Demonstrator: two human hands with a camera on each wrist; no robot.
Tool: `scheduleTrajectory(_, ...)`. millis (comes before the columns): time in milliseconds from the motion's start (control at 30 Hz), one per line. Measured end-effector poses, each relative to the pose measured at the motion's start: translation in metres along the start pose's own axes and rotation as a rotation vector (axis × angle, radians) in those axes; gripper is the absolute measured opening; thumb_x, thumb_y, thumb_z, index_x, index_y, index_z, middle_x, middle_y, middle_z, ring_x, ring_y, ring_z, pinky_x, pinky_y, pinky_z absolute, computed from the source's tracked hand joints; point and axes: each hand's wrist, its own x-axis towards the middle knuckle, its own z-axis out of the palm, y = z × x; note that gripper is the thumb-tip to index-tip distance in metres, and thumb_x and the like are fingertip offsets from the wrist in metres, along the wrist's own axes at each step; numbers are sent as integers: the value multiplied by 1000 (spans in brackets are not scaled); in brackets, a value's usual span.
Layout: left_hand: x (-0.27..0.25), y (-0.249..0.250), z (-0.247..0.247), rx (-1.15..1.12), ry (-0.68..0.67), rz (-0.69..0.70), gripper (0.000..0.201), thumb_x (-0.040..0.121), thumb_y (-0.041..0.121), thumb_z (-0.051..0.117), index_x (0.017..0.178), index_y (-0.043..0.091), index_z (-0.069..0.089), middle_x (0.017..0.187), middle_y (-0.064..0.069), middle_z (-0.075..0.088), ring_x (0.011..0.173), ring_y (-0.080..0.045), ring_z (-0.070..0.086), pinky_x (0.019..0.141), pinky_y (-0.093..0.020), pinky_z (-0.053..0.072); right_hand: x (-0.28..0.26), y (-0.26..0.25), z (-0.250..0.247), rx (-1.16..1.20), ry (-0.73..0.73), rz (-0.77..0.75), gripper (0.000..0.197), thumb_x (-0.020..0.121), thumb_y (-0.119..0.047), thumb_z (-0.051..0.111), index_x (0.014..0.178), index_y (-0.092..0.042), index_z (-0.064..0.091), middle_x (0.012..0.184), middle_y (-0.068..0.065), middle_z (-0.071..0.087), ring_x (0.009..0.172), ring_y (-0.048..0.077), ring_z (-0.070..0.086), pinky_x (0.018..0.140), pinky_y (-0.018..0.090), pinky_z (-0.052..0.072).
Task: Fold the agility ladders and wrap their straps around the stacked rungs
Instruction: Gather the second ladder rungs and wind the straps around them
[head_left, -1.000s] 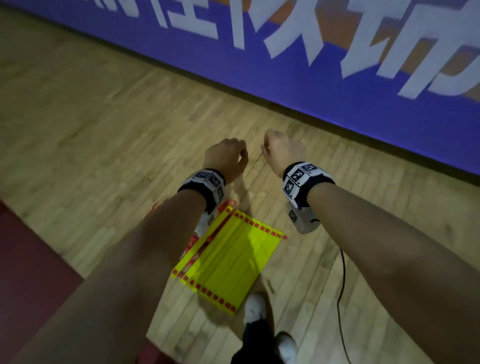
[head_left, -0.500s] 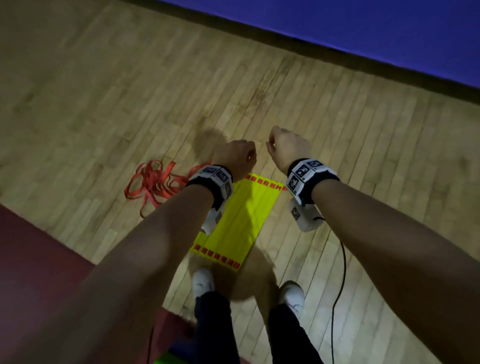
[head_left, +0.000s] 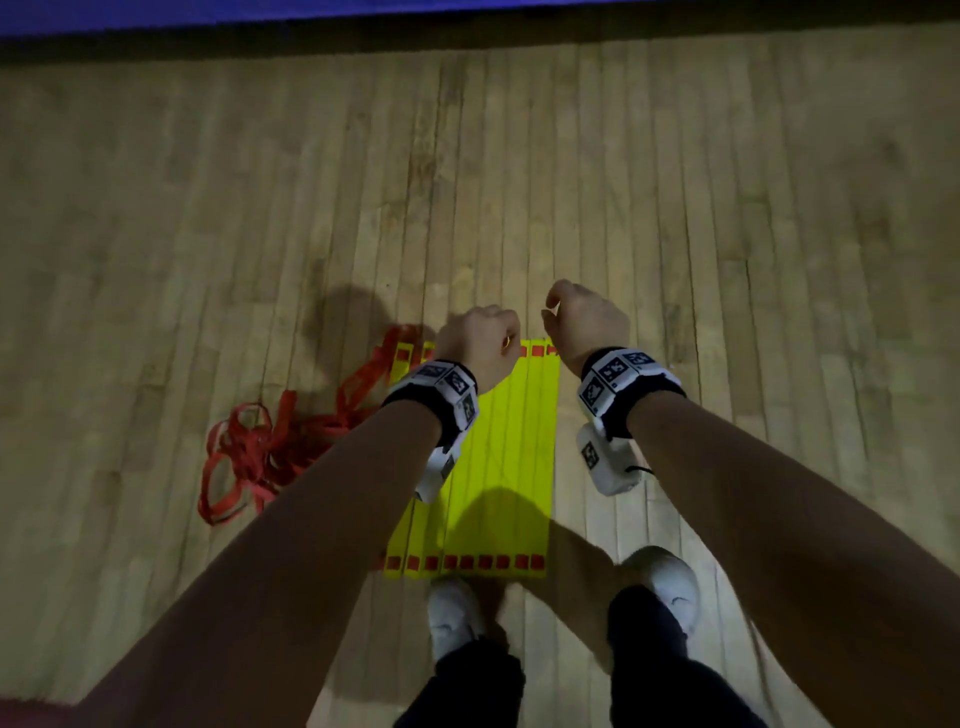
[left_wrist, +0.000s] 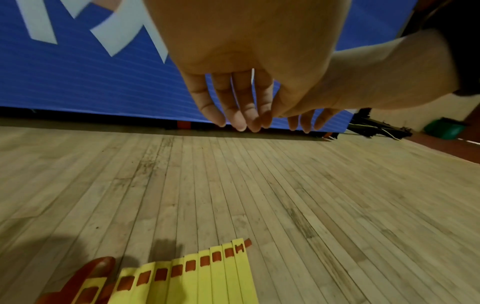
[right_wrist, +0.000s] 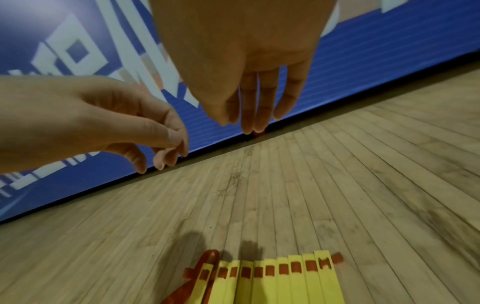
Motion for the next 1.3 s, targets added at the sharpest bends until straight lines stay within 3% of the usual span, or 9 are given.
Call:
scheduleTrajectory(233,45,-39,93,33,-102,-5,17,94,25,47,101,21,62,107,-1,60,106,-20,54,73,-32,44,25,48,106,36,-6,100,26,96,-24,48,117,-10,55,115,10,60,105,30,56,78,37,45)
scheduleTrajectory(400,98,-72,174,-22,-291,-72,28,95,30,50,119,18,57,123,-4,58,114,-25,54,90,-38,47,61,97,178,59,-10,133,29,96,-25,48,121,-11,53,120,10,57,109,29,55,77,36,44)
scheduleTrajectory(633,149,-105,273,10,-319,-77,35,96,28,49,129,16,53,129,-10,54,116,-29,52,95,-43,46,102,146,261,47,-73,166,36,99,-26,44,132,-14,47,130,11,49,120,30,46,86,40,45)
scheduleTrajectory(767,171,-113,315,92,-302,-55,39,98,30,47,135,19,49,135,-9,50,124,-30,44,96,-44,44,124,164,296,36,-173,123,43,97,-23,45,140,-17,40,139,13,42,127,33,38,98,44,40)
scheduleTrajectory(867,186,-116,339,147,-281,-51,44,99,33,44,141,19,41,144,-7,40,133,-29,35,101,-45,35,138,177,318,27,-209,110,47,96,-15,42,142,-16,36,143,13,39,128,35,36,103,47,37)
scheduleTrajectory(1000,199,-119,358,204,-256,-74,46,97,34,48,139,14,43,141,-10,41,131,-30,36,101,-44,33,154,186,334,20,-194,148,47,97,-17,40,144,-13,33,141,18,38,126,38,37,102,43,32)
scheduleTrajectory(1167,204,-125,364,223,-251,-84,53,89,36,62,132,9,44,134,-12,42,127,-31,35,101,-43,30,166,179,347,75,-191,251,45,94,-16,49,138,-18,40,133,18,34,122,40,37,97,44,36)
scheduleTrajectory(1300,206,-128,366,211,-207,-93,56,82,36,69,125,9,45,131,-13,36,123,-32,32,104,-42,29,177,176,350,125,-208,351,44,93,-18,56,135,-14,43,134,18,33,124,40,36,101,45,38)
